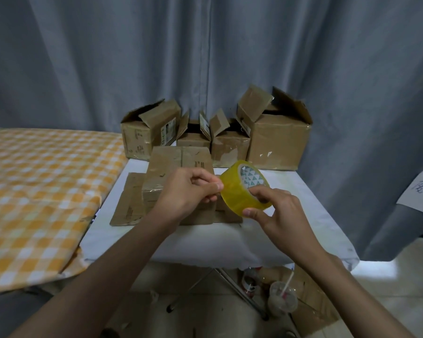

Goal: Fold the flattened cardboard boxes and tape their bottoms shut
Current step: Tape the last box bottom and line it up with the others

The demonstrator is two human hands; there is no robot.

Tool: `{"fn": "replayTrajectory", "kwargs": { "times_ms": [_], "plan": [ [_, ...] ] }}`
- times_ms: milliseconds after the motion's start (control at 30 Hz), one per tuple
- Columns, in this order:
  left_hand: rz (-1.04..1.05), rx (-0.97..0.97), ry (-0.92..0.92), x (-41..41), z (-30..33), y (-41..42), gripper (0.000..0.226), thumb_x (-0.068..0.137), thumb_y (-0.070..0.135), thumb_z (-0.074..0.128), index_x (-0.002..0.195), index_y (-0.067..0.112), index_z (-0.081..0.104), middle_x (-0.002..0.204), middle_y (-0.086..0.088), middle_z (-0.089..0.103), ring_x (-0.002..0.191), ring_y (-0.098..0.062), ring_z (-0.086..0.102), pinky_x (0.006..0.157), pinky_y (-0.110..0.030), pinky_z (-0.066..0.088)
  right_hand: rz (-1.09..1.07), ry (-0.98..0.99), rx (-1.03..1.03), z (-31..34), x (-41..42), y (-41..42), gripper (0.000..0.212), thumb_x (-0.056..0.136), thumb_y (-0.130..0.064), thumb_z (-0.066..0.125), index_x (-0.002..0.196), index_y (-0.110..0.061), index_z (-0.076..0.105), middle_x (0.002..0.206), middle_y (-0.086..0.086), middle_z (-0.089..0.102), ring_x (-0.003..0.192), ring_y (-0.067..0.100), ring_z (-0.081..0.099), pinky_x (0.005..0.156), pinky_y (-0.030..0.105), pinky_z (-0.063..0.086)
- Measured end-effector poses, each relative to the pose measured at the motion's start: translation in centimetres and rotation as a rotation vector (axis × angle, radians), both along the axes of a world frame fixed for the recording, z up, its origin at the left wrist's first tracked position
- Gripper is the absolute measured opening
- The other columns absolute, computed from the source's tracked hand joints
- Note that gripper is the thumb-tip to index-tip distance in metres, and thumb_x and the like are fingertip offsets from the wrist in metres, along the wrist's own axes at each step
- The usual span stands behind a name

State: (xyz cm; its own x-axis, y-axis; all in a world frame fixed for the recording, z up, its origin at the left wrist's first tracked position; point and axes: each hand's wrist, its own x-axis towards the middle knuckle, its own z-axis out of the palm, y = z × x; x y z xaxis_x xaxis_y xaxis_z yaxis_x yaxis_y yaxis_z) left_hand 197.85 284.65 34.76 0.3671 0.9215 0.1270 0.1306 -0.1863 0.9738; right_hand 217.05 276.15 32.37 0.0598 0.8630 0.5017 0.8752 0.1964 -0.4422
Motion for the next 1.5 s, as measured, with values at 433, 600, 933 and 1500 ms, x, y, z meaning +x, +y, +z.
{"fn": "replayTrajectory", "kwargs": {
  "times_ms": [433,600,933,1500],
  "plan": [
    [-0.037,0.006,0.116,-0.2,-0.3,0.2,0.010,0.081,0.013,0.079,0.081,0.004,0.075,0.073,-0.015,0.073,0.065,-0.017,0.067,0.062,-0.023,0.056,0.048,-0.120,0.090,-0.5,0.1,-0.1,0.029,0.082,-0.016,0.080,0.109,-0.019,0.071,0.105,-0.019,0.059,0.096,-0.010,0.035,0.091,0.014,0.027],
    [-0.059,0.013,0.193,-0.1,-0.3,0.1,0.008,0.084,0.016,0.077,0.080,0.009,0.075,0.070,-0.010,0.073,0.066,-0.012,0.065,0.071,-0.028,0.056,0.066,-0.153,0.108,-0.7,0.2,0.2,0.030,0.081,-0.016,0.080,0.108,-0.022,0.070,0.105,-0.016,0.066,0.098,-0.009,0.039,0.099,0.004,0.019],
    [-0.176,0.092,0.168,-0.5,0.4,-0.1,0.004,0.088,0.009,0.069,0.085,0.005,0.070,0.073,-0.007,0.056,0.067,-0.017,0.045,0.062,-0.028,0.041,0.034,-0.042,0.080,-1.1,-0.2,0.5,0.038,0.079,-0.013,0.081,0.115,-0.020,0.070,0.112,-0.016,0.064,0.097,0.001,0.049,0.089,0.013,0.027],
    [0.052,-0.064,-0.067,0.7,-0.1,-0.9,0.021,0.084,0.027,0.076,0.095,0.010,0.070,0.078,-0.006,0.070,0.069,-0.004,0.063,0.065,-0.016,0.051,0.024,-0.082,0.144,-1.5,-0.2,0.3,0.031,0.087,-0.018,0.076,0.116,-0.020,0.067,0.115,-0.003,0.070,0.099,-0.008,0.039,0.088,0.013,0.027]
  ]
}}
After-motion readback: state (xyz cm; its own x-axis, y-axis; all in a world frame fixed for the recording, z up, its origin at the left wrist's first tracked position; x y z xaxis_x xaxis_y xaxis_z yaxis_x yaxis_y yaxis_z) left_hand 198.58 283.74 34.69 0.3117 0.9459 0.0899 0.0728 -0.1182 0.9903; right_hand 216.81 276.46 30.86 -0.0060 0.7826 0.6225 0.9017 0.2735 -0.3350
